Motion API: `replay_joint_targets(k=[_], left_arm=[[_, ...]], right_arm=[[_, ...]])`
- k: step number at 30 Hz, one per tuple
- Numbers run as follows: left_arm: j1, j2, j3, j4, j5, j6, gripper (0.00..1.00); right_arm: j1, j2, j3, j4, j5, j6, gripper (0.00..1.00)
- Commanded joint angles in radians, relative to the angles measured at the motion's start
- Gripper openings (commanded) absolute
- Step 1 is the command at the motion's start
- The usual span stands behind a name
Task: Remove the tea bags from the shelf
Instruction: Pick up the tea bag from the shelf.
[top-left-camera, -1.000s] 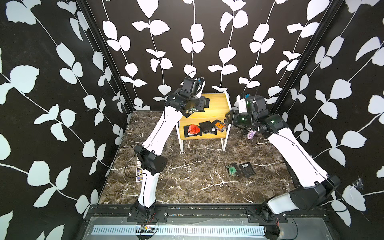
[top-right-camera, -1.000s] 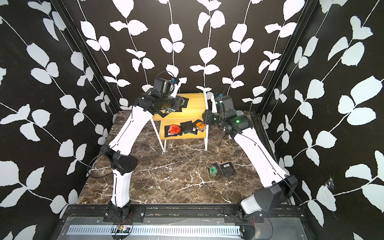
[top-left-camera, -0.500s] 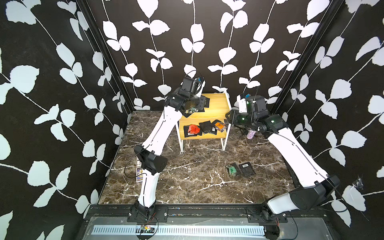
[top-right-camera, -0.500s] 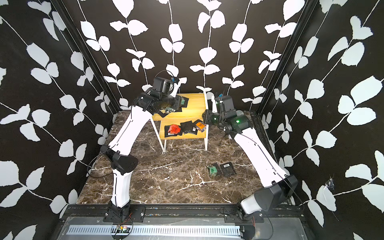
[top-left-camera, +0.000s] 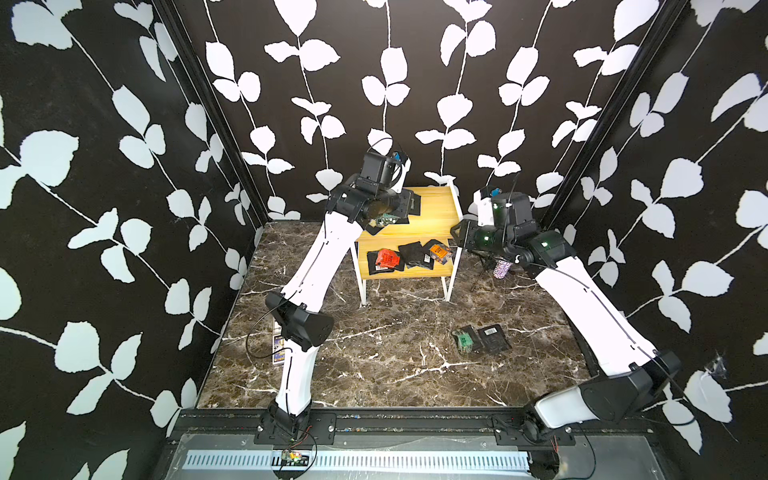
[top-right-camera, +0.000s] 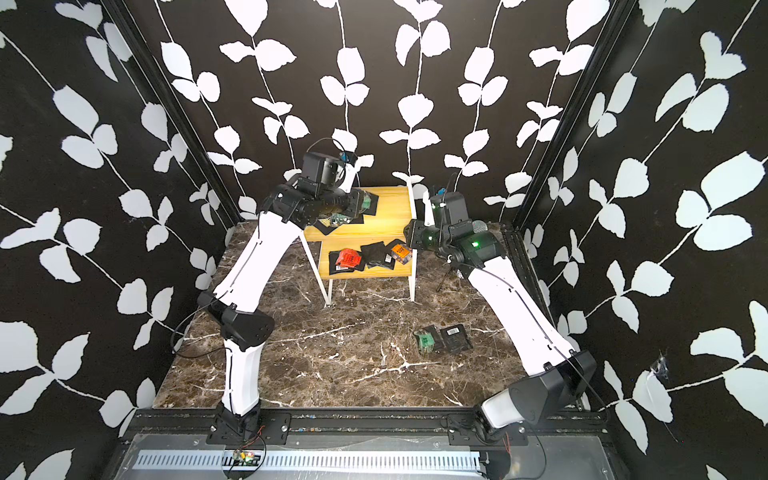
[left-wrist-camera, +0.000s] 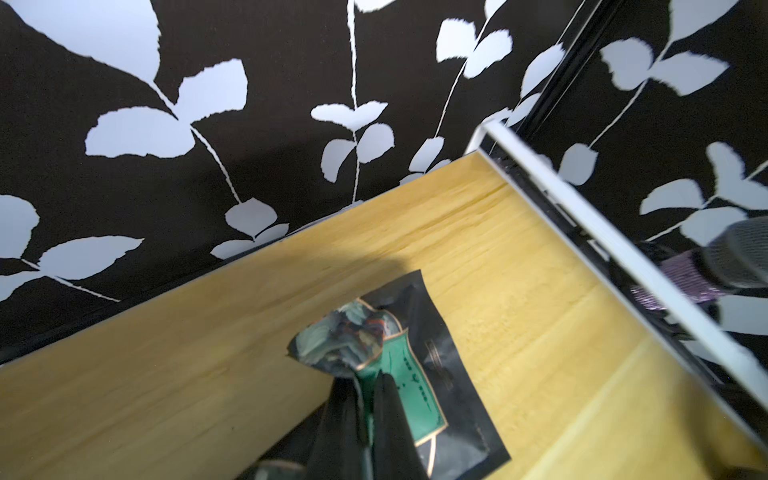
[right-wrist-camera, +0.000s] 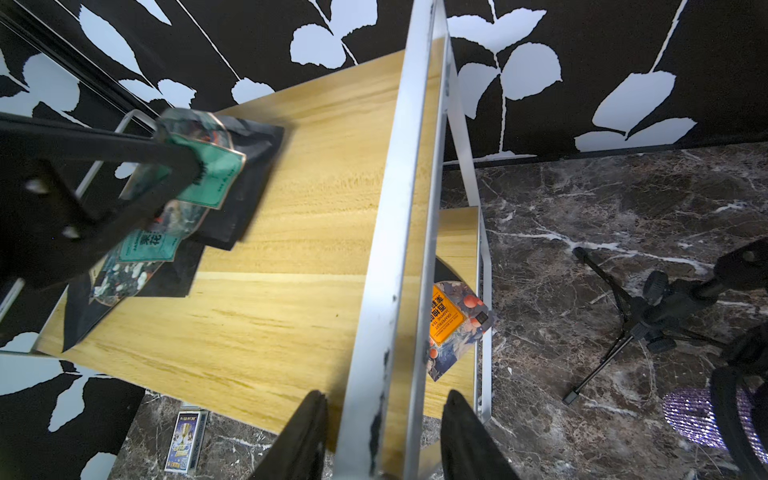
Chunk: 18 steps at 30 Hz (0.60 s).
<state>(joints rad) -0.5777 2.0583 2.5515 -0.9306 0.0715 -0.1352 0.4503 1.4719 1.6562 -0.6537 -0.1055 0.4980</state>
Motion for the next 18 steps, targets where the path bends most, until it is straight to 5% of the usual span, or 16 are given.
replay_joint_targets(k=[1,9,18], left_arm=[[-0.005,-0.097,0.016,0.044,0.052,-0.041,0.0],[-0.006,-0.162,-0.021,0.062,0.123,-0.107,0.0],[-0.074,-0.399,-0.405,0.161,0.118,-0.131,0.0]], right_arm=[[-0.005,-0.026,-0.033,0.003,-0.002,0.004,0.45],[-0.005,-0.041,-0.036,0.006,-0.002,-0.005,0.46],[-0.008,-0.069,-0.044,0.006,-0.006,-0.022,0.46]])
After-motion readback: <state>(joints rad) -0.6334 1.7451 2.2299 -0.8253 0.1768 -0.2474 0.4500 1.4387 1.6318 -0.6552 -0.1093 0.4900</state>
